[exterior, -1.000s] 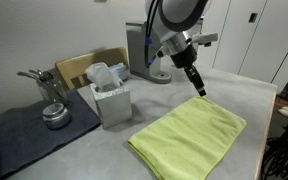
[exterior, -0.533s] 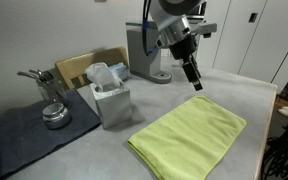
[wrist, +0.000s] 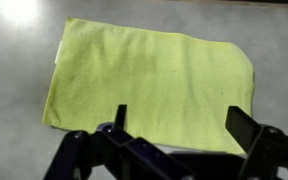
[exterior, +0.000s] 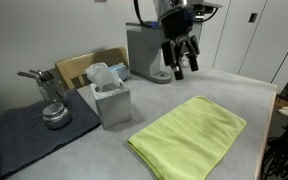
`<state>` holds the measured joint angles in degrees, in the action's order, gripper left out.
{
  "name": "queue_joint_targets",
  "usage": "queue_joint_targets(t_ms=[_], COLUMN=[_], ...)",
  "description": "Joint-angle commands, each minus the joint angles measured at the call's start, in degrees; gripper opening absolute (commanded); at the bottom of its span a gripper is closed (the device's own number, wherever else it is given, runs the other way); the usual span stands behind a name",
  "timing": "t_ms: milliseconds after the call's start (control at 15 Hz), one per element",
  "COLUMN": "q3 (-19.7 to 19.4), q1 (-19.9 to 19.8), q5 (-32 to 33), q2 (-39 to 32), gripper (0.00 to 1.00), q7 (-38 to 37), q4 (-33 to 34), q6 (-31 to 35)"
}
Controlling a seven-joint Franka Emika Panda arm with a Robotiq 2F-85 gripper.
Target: Unfold the towel once
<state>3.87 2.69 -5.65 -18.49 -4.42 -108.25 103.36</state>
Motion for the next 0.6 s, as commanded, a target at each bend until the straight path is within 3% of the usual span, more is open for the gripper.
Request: queue_joint_targets(t_ms=[0,333,400,533], q3=[-0.6,-1.4,-1.0,-1.1], q1=[1.1,2.5,2.3,2.5], q5=[-4.4,-7.3,-5.9,-6.1], q2=[2.3,3.2,1.4,1.5], gripper=[1.00,1.00,1.00,1.00], q7=[-9.7,-24.0,-20.2,-23.1], q4=[-1.7,-2.8,-0.3,-0.5], q6=[3.1,8.2,5.7,6.6])
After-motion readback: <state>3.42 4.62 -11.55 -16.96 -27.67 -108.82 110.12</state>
